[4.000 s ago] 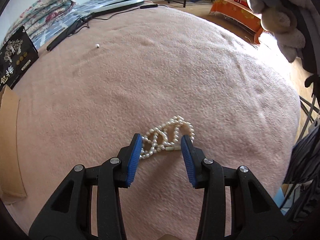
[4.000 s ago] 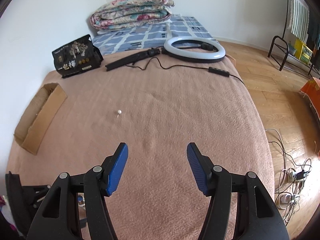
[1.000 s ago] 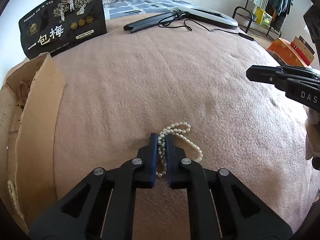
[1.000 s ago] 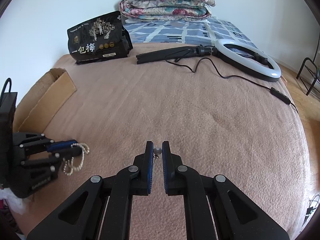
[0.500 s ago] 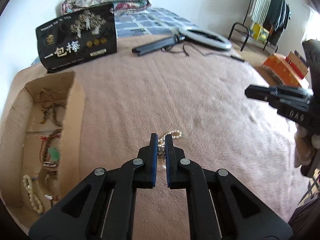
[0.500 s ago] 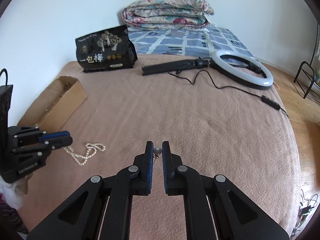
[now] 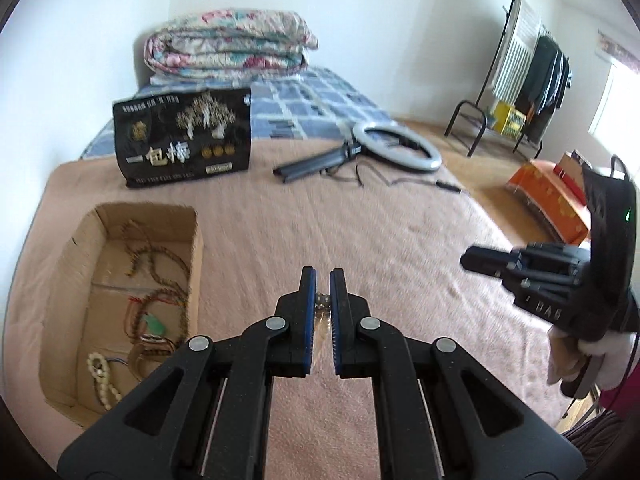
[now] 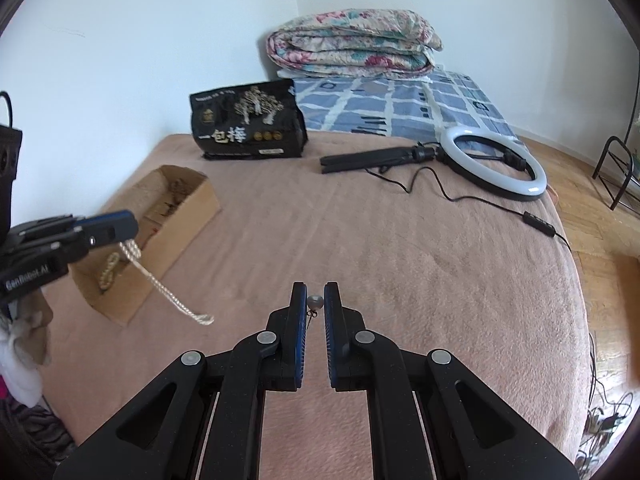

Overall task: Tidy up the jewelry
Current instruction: 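Carry the pearl necklace and pearl earring over the box with both tools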

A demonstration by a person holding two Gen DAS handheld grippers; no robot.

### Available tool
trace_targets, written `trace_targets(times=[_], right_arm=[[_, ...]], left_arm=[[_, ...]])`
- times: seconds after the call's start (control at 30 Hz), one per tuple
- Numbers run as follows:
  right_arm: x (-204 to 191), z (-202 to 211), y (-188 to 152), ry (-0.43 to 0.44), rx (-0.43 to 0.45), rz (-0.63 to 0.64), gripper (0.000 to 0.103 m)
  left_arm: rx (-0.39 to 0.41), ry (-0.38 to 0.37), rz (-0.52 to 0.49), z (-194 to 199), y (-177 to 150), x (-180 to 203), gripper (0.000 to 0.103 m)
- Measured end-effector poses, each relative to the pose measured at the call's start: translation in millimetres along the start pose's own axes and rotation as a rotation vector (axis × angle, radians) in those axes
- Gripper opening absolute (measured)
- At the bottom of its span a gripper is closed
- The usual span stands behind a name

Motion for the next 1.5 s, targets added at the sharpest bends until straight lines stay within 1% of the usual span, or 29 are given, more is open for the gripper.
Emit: trace_targets(times=[0.27, 0.47, 0.6, 0.77, 1.03, 1.23, 1.5], right_arm=[[-32, 16, 9, 0.024, 0.017, 0.047, 0.007], [-56, 12, 19, 0.056, 0.017, 0.074, 0.007], [-73, 7, 24, 0.077, 0.014, 0.094, 0.007], [-98, -1, 31, 0.107, 0.009, 0.124, 0.007], [-139, -22, 45, 0.152, -0.009, 0.173, 0.007], [-168, -37, 59, 0.178, -0.010, 0.201, 0.007], [-195, -63, 71, 0.201, -0.029, 0.214, 0.007]], left_arm=[[0.100, 0.009, 0.036, 51, 19, -24, 0.005], [0.139, 0.047, 0.073, 73, 29, -56, 0.005], [0.160, 0.086, 0.098, 83, 34, -84, 0.005], [0.167, 0.135, 0.141, 84, 34, -124, 0.005], [0.157, 0.166, 0.197, 77, 25, -169, 0.005], [0.157, 0.174, 0.219, 71, 23, -186, 0.005], [0.143, 0.170, 0.246, 59, 16, -199, 0.005]])
Point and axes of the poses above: each gripper's, at about its wrist camera, not at the fingertips, and z roughly against the way its jaws point, x to its right, y to its top, the point moved 7 cm from there along -z, roughly the way its jaws point, and after that the axes turned 12 degrees about -x, right-handed, at the moved point
